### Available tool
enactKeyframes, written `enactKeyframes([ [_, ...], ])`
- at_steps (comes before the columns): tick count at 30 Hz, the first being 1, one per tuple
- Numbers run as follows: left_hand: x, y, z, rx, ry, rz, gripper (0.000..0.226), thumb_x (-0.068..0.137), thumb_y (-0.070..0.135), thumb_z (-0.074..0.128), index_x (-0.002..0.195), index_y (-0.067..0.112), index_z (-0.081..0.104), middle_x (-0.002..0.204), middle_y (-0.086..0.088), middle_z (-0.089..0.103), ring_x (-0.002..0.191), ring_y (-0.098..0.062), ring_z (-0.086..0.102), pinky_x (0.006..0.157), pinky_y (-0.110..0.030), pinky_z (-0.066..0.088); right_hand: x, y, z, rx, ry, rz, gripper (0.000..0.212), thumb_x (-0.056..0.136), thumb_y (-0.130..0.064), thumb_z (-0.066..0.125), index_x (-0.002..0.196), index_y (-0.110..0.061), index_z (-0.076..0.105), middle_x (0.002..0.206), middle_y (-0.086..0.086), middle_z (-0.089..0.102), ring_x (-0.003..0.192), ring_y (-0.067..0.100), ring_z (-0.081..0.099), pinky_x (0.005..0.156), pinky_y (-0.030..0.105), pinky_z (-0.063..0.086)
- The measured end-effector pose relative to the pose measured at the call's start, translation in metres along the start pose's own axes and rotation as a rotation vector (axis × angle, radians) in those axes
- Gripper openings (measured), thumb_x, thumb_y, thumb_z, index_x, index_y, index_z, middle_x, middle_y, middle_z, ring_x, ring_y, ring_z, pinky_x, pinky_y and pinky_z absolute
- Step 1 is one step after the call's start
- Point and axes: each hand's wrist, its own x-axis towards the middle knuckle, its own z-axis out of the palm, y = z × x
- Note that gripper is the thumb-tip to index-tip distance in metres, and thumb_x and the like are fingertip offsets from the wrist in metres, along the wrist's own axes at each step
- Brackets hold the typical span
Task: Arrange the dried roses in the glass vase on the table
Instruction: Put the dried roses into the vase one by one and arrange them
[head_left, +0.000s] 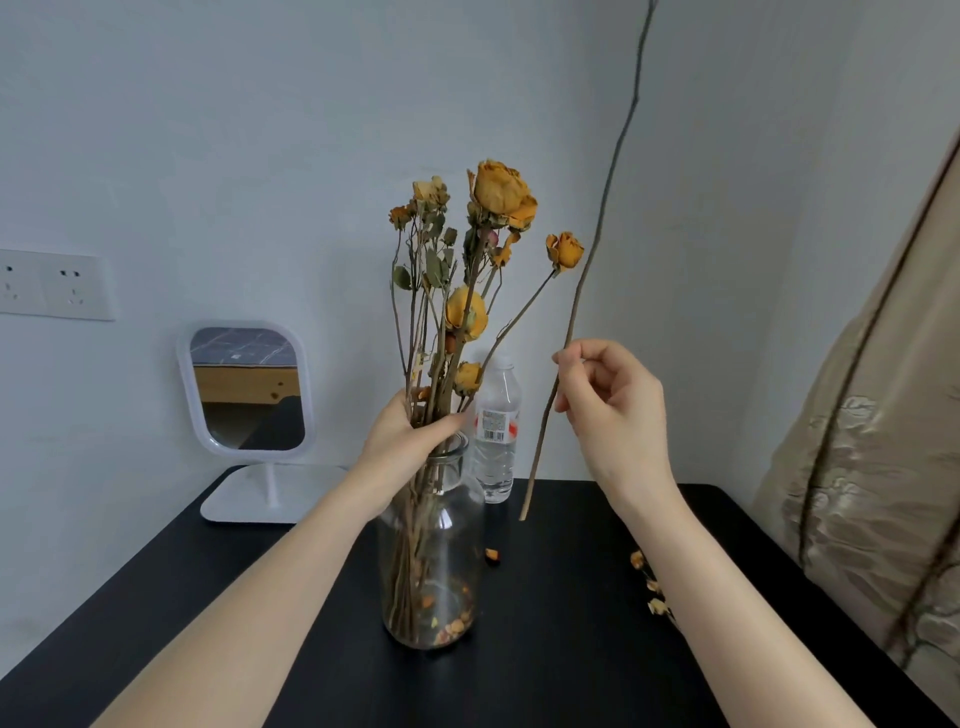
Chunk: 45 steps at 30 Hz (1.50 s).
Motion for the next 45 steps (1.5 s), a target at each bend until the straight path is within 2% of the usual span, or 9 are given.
enactKeyframes([
  [4, 0.0, 0.001, -0.003, -0.055, -0.083, -0.03, 0.021, 0.077, 0.025, 0.073, 0.094, 0.028, 0.061, 0.088, 0.01, 0.069, 0.087, -0.008, 0.065, 0.068, -0.02, 0.046, 0.006, -0.001, 0.002, 0.021, 0.05, 0.001, 0.019, 0.094, -0.015, 0.048, 0.081, -0.024, 0.058, 0.06, -0.003, 0.054, 0.048, -0.001, 0.049, 0.048, 0.009, 0.037],
  [9, -0.002, 0.004, -0.008, -0.095, -0.205, -0.09, 0.034, 0.073, 0.026, 0.075, 0.103, 0.026, 0.059, 0.099, 0.004, 0.07, 0.097, -0.015, 0.064, 0.089, -0.035, 0.049, 0.008, 0.0, 0.008, -0.011, 0.075, -0.005, 0.021, 0.095, -0.015, 0.047, 0.081, -0.027, 0.055, 0.06, -0.007, 0.056, 0.049, -0.003, 0.051, 0.05, 0.012, 0.04],
  [14, -0.011, 0.005, -0.014, -0.116, -0.258, -0.049, 0.059, 0.051, 0.049, 0.076, 0.104, 0.03, 0.06, 0.098, 0.01, 0.072, 0.097, -0.008, 0.065, 0.086, -0.029, 0.049, 0.014, -0.003, 0.014, 0.003, 0.062, -0.008, 0.019, 0.096, -0.018, 0.047, 0.081, -0.026, 0.054, 0.058, -0.008, 0.058, 0.045, 0.001, 0.048, 0.045, 0.013, 0.04],
  [17, -0.018, 0.001, -0.02, -0.118, -0.284, -0.013, 0.059, 0.052, 0.051, 0.075, 0.106, 0.035, 0.055, 0.097, 0.022, 0.07, 0.091, 0.006, 0.063, 0.072, -0.012, 0.049, 0.018, -0.005, 0.018, 0.008, 0.057, -0.021, 0.018, 0.096, -0.019, 0.046, 0.08, -0.026, 0.053, 0.059, -0.007, 0.058, 0.045, 0.0, 0.048, 0.045, 0.011, 0.039],
  [22, -0.026, -0.011, -0.023, 0.014, -0.289, 0.001, 0.077, 0.048, 0.056, 0.08, 0.115, 0.047, 0.043, 0.111, 0.024, 0.059, 0.099, 0.008, 0.057, 0.081, -0.015, 0.042, 0.02, -0.005, 0.026, 0.02, 0.05, -0.031, 0.02, 0.096, -0.018, 0.046, 0.079, -0.028, 0.05, 0.059, -0.006, 0.058, 0.045, 0.001, 0.048, 0.046, 0.011, 0.039],
  [26, -0.029, -0.025, -0.021, 0.102, -0.276, 0.011, 0.101, 0.049, 0.055, 0.083, 0.133, 0.041, 0.029, 0.12, 0.027, 0.049, 0.107, 0.006, 0.05, 0.091, -0.018, 0.038, 0.018, 0.0, 0.033, -0.005, 0.021, -0.035, 0.018, 0.096, -0.018, 0.046, 0.08, -0.026, 0.05, 0.06, -0.005, 0.058, 0.046, 0.001, 0.048, 0.047, 0.011, 0.039],
  [31, -0.033, -0.028, -0.019, 0.105, -0.252, 0.023, 0.073, 0.049, 0.057, 0.079, 0.109, 0.053, 0.038, 0.101, 0.04, 0.054, 0.093, 0.027, 0.049, 0.064, 0.0, 0.042, 0.014, 0.003, 0.036, -0.014, 0.0, -0.051, 0.018, 0.096, -0.018, 0.046, 0.081, -0.026, 0.049, 0.06, -0.006, 0.057, 0.048, 0.002, 0.049, 0.047, 0.014, 0.041],
  [36, -0.032, -0.032, -0.017, 0.096, -0.223, 0.012, 0.06, 0.057, 0.051, 0.08, 0.108, 0.046, 0.049, 0.109, 0.023, 0.061, 0.102, 0.004, 0.056, 0.082, -0.015, 0.043, 0.012, -0.002, 0.041, 0.017, -0.049, -0.088, 0.019, 0.096, -0.017, 0.046, 0.081, -0.028, 0.05, 0.06, -0.008, 0.057, 0.05, 0.0, 0.053, 0.05, 0.011, 0.043],
  [45, -0.034, -0.033, -0.015, 0.079, -0.2, -0.001, 0.052, 0.064, 0.042, 0.08, 0.105, 0.046, 0.048, 0.11, 0.023, 0.06, 0.104, 0.002, 0.055, 0.089, -0.022, 0.043, 0.0, 0.008, 0.048, -0.112, -0.162, -0.076, 0.006, 0.093, -0.016, 0.053, 0.089, -0.019, 0.056, 0.066, -0.002, 0.064, 0.054, 0.004, 0.056, 0.051, 0.012, 0.047],
])
